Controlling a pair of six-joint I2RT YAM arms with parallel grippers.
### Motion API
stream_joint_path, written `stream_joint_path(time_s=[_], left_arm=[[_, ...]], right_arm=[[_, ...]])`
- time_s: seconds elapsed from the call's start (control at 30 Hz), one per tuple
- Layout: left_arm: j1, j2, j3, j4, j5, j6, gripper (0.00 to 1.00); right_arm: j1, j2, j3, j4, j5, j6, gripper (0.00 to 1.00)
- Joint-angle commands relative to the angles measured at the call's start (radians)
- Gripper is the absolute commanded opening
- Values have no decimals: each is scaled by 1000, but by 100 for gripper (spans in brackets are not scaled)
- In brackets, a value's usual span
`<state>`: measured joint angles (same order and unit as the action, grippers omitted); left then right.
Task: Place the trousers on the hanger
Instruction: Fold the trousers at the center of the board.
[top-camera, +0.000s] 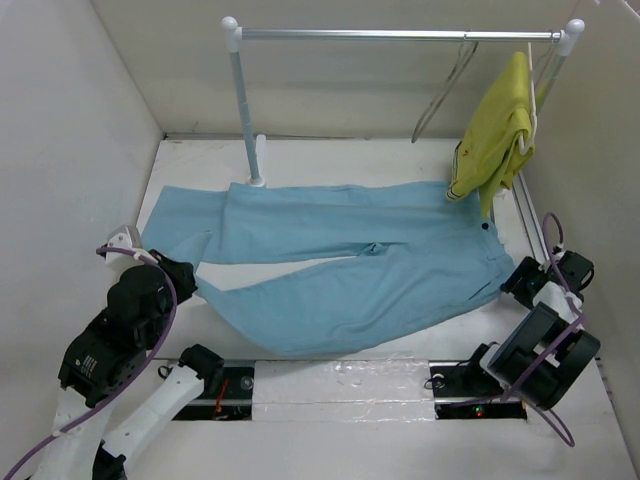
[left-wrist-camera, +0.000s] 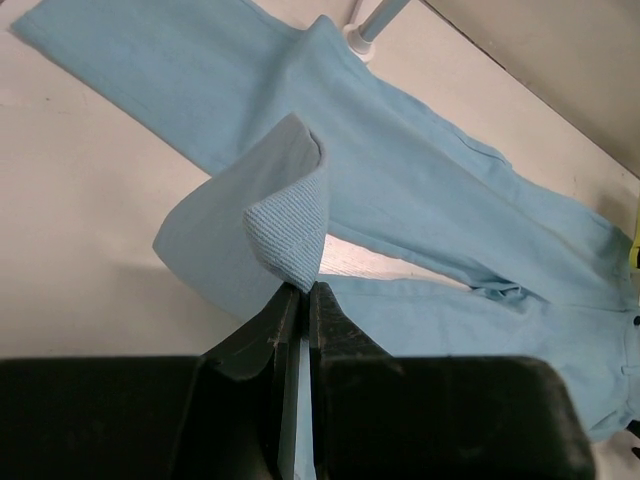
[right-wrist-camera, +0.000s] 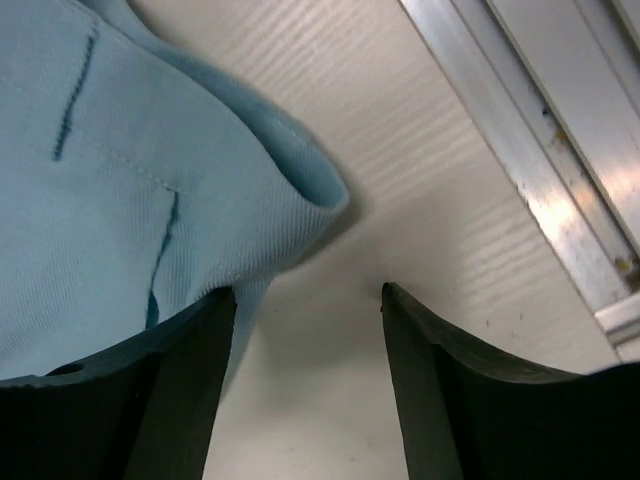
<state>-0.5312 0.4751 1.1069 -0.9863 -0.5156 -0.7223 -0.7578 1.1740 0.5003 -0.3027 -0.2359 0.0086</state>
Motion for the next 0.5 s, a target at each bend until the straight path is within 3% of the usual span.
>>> stream_joint_path(time_s=[0.0, 0.17, 0.2, 0.27, 0.37, 0.47], left_arm=[[-7, 2, 28, 9, -38, -6, 0], [-7, 11, 25, 12, -24, -6, 0], [-7, 14, 22, 12, -23, -6, 0], [-7, 16, 27, 12, -26, -6, 0], [-7, 31, 50, 5, -41, -5, 0], [-7, 46, 86, 0, -87, 9, 0]], right_arm=[[-12, 67, 15, 94, -88, -76, 68], [-21, 121, 26, 145, -125, -84, 65], [-21, 133, 33, 143, -125, -81, 56], [-21, 147, 46, 134, -125, -81, 50], [-21, 179, 69, 116, -135, -94, 31], [-21, 156, 90, 29, -80, -104, 6]])
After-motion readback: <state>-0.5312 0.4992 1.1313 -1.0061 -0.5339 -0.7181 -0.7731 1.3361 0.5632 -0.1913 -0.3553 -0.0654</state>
